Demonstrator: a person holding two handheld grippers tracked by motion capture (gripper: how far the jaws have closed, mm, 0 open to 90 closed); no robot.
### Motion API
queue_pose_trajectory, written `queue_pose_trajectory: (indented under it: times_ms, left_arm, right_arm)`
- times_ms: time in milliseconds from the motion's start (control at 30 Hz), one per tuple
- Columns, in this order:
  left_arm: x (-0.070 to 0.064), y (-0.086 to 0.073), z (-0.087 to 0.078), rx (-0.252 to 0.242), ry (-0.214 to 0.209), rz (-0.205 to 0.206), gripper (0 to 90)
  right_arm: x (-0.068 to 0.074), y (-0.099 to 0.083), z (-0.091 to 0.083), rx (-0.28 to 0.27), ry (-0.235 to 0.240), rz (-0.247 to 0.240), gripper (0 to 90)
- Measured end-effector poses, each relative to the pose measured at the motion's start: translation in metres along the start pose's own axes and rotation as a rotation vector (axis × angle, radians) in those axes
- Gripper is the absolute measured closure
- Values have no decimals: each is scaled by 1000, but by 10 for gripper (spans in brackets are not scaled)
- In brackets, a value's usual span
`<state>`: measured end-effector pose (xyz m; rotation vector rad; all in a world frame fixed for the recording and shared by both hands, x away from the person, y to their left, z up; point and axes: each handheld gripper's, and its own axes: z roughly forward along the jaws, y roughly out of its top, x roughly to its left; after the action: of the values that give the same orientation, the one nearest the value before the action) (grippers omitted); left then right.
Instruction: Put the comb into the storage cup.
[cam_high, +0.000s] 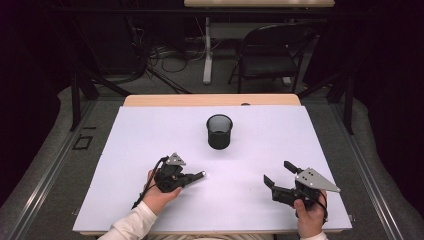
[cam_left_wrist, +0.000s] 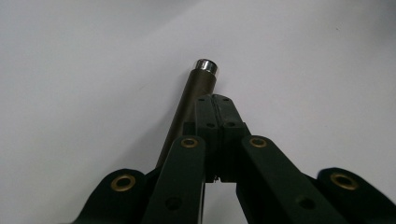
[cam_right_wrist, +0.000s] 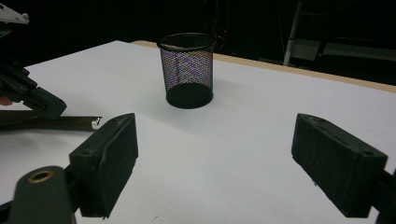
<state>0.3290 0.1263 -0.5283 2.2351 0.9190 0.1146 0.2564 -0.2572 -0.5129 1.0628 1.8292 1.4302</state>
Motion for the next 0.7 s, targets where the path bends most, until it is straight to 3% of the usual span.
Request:
queue_pose_trajectory:
  times_ms: [300,400,700]
  left_arm:
    - [-2,-1,4,30,12,23,900]
    - [-5,-1,7,45,41,41,900]
    - [-6,-1,10,61,69,71,900]
  right_arm:
    - [0,0,0,8,3,-3,145]
    - [0,0,0,6,3,-4,145]
    - [0,0,0,7,5,-3,146]
